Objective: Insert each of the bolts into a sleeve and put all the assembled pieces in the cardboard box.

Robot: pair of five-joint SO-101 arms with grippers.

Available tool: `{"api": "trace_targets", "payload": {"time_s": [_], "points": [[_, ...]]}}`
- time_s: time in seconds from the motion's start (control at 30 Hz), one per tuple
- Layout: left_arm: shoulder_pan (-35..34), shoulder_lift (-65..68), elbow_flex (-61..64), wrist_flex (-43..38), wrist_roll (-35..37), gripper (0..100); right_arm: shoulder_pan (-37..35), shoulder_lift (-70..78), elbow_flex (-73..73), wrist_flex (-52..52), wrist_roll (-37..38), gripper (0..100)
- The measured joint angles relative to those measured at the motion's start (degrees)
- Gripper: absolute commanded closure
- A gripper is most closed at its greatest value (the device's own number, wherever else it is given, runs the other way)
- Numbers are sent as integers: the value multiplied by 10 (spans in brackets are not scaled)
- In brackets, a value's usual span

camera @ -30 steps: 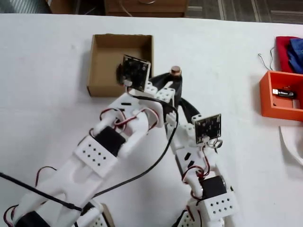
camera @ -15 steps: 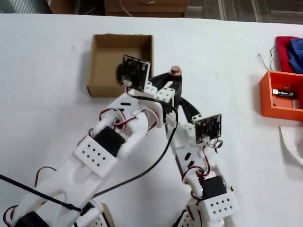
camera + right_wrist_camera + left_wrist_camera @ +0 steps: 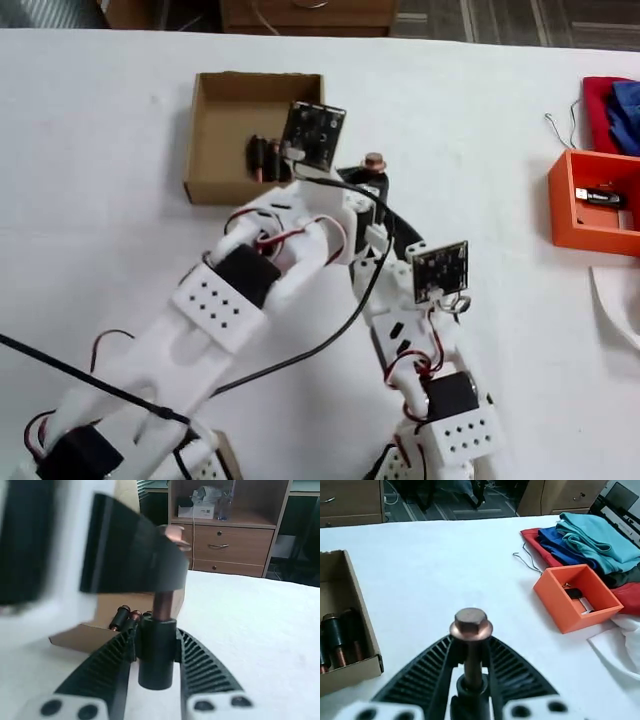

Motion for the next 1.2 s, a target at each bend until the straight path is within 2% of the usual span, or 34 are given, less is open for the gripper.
{"api": "trace_targets", "payload": {"time_s": [0.07,0.2,0.5,0.77,0.93,1.07,1.2], "points": [[0,0,-2,25,0,755,0,0,0,0,0,978],[3,0,-2,64,0,783,0,0,0,0,0,978],[2,-46,-2,75,0,793,0,0,0,0,0,978],[-41,-119,-3,160,-2,793,-2,0,1,0,1,978],[-47,-122,-5,167,-3,797,-2,0,1,0,1,978],[-98,-122,-32,171,-3,797,-2,1,1,0,1,978],[-215,-122,-61,194,-4,797,-2,1,-4,8,1,978]]}}
